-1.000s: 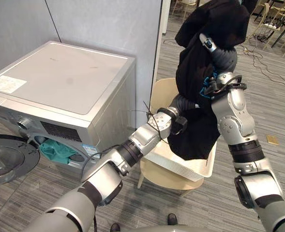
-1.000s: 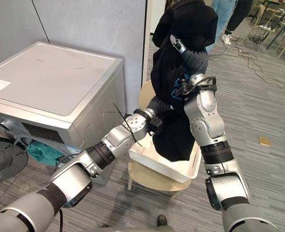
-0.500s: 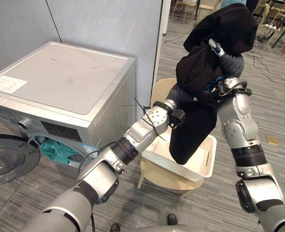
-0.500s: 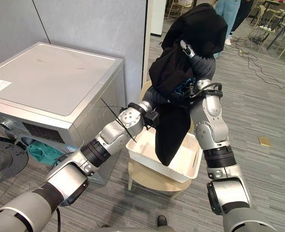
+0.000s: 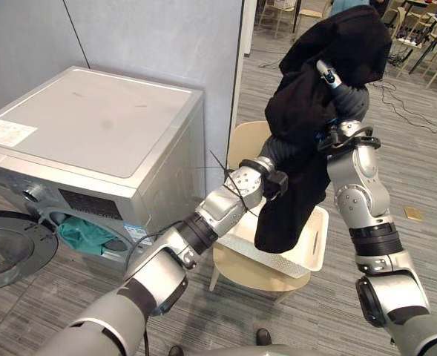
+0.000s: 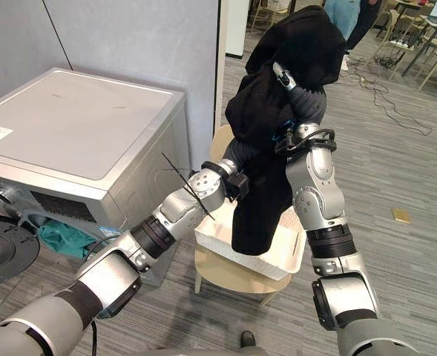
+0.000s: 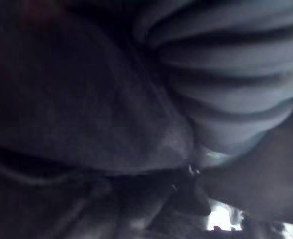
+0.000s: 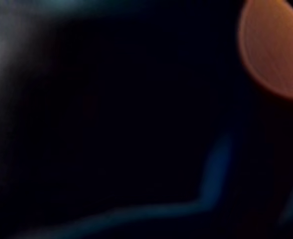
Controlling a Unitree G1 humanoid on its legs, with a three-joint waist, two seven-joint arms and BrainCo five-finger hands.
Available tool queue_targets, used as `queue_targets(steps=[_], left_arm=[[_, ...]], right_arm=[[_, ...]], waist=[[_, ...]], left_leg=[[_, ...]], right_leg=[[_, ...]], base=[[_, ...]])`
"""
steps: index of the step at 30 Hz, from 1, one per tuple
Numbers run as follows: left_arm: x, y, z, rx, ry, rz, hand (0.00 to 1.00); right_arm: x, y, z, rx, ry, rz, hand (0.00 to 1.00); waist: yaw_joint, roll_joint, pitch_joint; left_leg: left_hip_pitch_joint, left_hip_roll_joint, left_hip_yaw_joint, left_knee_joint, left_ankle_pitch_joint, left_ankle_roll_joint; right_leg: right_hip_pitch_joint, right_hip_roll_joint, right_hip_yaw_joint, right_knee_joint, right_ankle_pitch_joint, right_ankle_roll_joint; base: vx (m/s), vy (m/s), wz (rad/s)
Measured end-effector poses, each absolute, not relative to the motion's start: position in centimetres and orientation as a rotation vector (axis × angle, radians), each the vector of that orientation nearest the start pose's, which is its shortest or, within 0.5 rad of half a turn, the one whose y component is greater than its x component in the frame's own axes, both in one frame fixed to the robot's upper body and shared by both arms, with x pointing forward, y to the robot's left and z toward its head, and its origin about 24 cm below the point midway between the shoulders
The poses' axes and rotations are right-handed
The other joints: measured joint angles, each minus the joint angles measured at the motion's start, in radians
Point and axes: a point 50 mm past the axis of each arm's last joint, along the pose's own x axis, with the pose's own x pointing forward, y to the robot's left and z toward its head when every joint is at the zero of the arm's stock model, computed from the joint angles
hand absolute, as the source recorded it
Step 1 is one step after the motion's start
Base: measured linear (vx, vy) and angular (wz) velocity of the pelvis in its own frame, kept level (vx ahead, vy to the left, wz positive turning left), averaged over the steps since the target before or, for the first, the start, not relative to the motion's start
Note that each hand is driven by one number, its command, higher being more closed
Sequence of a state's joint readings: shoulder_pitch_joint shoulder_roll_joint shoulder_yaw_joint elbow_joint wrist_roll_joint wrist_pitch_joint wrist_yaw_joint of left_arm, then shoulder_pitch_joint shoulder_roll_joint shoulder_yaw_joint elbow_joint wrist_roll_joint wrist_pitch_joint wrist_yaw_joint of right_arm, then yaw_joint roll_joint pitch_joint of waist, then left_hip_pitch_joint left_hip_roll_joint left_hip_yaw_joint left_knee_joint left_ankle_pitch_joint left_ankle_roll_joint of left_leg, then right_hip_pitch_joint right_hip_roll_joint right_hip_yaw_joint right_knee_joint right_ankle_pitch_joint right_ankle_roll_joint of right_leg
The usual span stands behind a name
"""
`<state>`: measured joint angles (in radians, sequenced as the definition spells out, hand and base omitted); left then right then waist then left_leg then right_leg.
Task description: Pick up the laundry basket with both hands and put the clothes into the washing machine.
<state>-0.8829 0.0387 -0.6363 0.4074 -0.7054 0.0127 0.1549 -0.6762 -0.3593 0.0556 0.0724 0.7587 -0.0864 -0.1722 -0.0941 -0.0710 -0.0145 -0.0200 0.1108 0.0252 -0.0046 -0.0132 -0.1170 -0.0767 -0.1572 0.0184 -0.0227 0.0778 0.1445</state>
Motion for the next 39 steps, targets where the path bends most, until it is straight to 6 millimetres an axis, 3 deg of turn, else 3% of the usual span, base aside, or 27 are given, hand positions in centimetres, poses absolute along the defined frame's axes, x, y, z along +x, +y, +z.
queue_targets(steps=[5, 11, 14, 19, 26, 29, 33, 38, 39], left_arm=[[33.1, -3.1, 16.8, -0.212, -0.123, -0.655, 1.00], [34.4, -0.6, 16.5, -0.207, -0.123, -0.576, 1.00], [34.8, 1.7, 16.1, -0.219, -0.129, -0.527, 1.00], [35.1, 5.1, 17.2, -0.233, -0.197, -0.457, 1.00], [35.1, 12.7, 20.2, -0.185, -0.356, -0.281, 1.00], [34.1, 15.7, 23.2, -0.160, -0.492, -0.224, 1.00], [30.4, 18.5, 27.4, -0.165, -0.753, -0.190, 1.00], [25.3, 22.1, 29.3, -0.113, -0.978, -0.078, 1.00], [23.5, 23.2, 29.3, -0.048, -1.035, 0.000, 1.00]], right_arm=[[33.6, -17.2, 23.3, 0.450, -0.553, 0.118, 0.00], [33.0, -20.9, 22.8, 0.430, -0.560, 0.012, 0.00], [32.4, -23.1, 22.5, 0.404, -0.568, -0.041, 0.00], [31.3, -26.0, 21.3, 0.386, -0.558, -0.128, 0.00], [28.7, -30.8, 20.5, 0.383, -0.590, -0.308, 0.00], [27.4, -32.4, 19.2, 0.376, -0.572, -0.377, 0.00], [24.8, -34.3, 17.4, 0.374, -0.554, -0.474, 0.00], [20.9, -35.1, 15.5, 0.410, -0.585, -0.578, 0.00], [19.7, -35.2, 14.9, 0.398, -0.588, -0.620, 0.00]], waist=[[-0.001, -0.003, -0.002], [0.000, -0.004, -0.003], [-0.002, -0.005, -0.004], [-0.003, -0.009, -0.012], [0.001, -0.013, -0.017], [0.006, -0.012, -0.018], [0.025, -0.004, -0.026], [0.052, 0.031, -0.068], [0.056, 0.041, -0.077]], left_leg=[[0.002, 0.000, 0.003, -0.001, 0.000, 0.000], [0.005, 0.000, 0.004, -0.001, 0.000, 0.000], [0.008, 0.000, 0.005, -0.004, 0.000, 0.000], [0.018, 0.003, 0.007, -0.015, 0.000, 0.000], [0.022, 0.012, 0.007, -0.015, 0.000, 0.000], [0.028, 0.012, 0.007, -0.016, 0.000, 0.000], [0.037, 0.012, 0.003, -0.019, 0.000, -0.001], [0.054, 0.015, -0.004, -0.027, -0.001, -0.002], [0.055, 0.015, -0.008, -0.027, -0.002, -0.004]], right_leg=[[-0.001, 0.001, 0.007, 0.000, 0.001, 0.001], [0.000, 0.001, 0.009, 0.001, 0.002, 0.003], [0.000, 0.001, 0.010, 0.001, 0.002, 0.003], [0.003, 0.005, 0.012, 0.001, 0.001, 0.003], [0.006, 0.013, 0.011, 0.002, 0.001, 0.003], [0.010, 0.013, 0.010, 0.005, 0.001, 0.003], [0.015, 0.013, 0.004, 0.023, -0.012, -0.003], [0.025, 0.013, -0.017, 0.055, -0.045, -0.007], [0.027, 0.012, -0.021, 0.058, -0.049, -0.009]], base=[[0.00, 0.000, -0.02], [0.00, 0.000, 0.00], [0.00, 0.000, 0.00], [0.00, 0.000, 0.00], [0.00, 0.000, 0.00], [0.00, 0.000, 0.00], [-0.01, -0.001, 0.04], [-0.01, -0.009, 0.11], [0.00, -0.012, 0.11]])
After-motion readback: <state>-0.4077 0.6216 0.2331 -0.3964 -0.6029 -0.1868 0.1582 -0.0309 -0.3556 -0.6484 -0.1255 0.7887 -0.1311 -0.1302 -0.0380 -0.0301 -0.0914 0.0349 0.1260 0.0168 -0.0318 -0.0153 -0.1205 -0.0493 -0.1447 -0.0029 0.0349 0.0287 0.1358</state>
